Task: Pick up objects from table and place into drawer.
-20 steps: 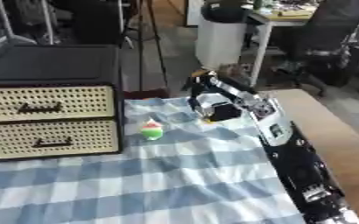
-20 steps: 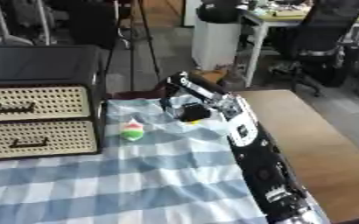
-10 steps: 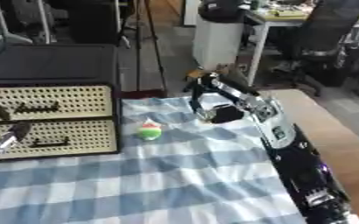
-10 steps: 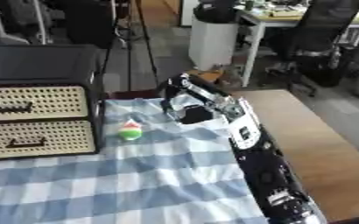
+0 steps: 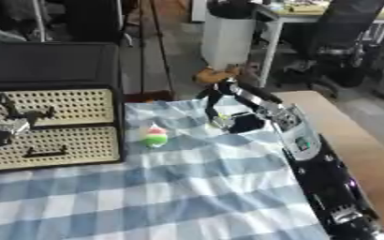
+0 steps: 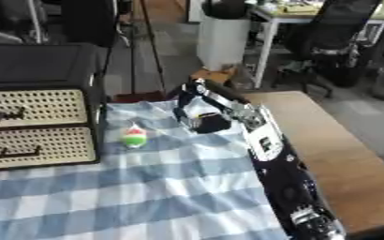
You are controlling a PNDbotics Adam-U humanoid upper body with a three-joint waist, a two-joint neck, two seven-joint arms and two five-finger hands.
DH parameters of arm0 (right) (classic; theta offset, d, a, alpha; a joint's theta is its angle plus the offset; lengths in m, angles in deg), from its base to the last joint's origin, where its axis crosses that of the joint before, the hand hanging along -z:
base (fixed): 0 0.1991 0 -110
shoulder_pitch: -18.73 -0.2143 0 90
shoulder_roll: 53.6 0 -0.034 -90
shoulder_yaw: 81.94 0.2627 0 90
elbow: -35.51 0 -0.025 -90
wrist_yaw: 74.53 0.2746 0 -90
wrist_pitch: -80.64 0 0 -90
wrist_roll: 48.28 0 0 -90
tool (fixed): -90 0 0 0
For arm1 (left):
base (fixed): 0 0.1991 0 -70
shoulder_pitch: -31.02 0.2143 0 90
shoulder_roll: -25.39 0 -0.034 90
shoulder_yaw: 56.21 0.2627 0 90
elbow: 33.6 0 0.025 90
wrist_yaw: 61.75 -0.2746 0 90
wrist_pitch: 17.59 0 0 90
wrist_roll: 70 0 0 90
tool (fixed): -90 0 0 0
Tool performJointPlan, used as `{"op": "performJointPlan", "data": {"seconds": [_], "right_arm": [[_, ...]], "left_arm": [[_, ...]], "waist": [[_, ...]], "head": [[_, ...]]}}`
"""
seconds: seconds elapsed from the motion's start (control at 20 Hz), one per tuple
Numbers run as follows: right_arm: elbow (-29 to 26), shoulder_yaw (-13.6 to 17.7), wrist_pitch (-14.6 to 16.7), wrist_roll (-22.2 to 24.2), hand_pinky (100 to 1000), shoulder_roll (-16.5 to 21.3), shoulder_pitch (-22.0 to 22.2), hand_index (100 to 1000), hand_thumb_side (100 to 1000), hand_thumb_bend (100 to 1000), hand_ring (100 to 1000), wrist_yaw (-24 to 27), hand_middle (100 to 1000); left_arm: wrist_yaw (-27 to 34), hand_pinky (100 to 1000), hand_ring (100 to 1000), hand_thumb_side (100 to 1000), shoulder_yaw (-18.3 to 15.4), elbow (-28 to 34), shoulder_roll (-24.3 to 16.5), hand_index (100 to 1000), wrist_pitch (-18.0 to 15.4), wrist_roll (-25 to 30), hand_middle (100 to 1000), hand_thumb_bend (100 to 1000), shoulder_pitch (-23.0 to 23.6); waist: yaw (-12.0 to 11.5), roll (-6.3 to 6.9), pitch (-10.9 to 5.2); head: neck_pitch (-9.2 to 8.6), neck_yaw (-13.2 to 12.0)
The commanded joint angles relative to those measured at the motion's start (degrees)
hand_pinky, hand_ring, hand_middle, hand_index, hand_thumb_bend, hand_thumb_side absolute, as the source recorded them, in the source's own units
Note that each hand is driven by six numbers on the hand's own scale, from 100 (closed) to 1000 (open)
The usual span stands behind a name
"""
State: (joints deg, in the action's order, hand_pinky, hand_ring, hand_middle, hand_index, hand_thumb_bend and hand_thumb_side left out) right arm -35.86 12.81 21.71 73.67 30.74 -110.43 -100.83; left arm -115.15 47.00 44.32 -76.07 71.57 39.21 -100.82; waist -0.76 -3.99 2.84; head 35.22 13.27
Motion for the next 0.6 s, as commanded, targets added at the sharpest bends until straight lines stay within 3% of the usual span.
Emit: {"op": "performJointPlan", "data": {"seconds": [0.05, 0.35, 0.45, 0.6], "right_arm": [[-1.4, -0.1, 0.3, 0.5, 675, 0.7, -1.4, 782, 292, 100, 623, 0.6, 498], [-1.7, -0.1, 0.3, 1.0, 675, 0.7, -1.6, 781, 297, 100, 623, 0.9, 497], [-1.7, -0.1, 0.2, 1.1, 675, 0.7, -1.7, 782, 299, 100, 623, 1.0, 497], [-1.8, -0.1, 0.2, 1.3, 675, 0.7, -1.7, 782, 300, 100, 623, 1.1, 497]], "left_arm": [[-0.2, 100, 100, 1000, -0.7, -2.3, 0.0, 660, -0.2, -2.3, 100, 296, -2.2], [-0.3, 100, 100, 1000, -0.6, -4.5, 0.7, 657, -0.8, -3.6, 100, 281, -3.2], [-0.1, 100, 100, 1000, -0.6, -4.8, 0.8, 658, -1.1, -3.4, 100, 211, -3.4], [0.1, 100, 100, 1000, -0.6, -5.1, 0.9, 661, -1.3, -3.1, 100, 203, -3.7]], "waist": [[0.4, 0.33, -0.43], [1.0, 0.48, 0.17], [1.1, 0.53, 0.32], [1.3, 0.62, 0.47]], "head": [[-0.60, -0.4], [-0.79, -0.6], [-0.83, -0.6], [-0.83, -0.6]]}}
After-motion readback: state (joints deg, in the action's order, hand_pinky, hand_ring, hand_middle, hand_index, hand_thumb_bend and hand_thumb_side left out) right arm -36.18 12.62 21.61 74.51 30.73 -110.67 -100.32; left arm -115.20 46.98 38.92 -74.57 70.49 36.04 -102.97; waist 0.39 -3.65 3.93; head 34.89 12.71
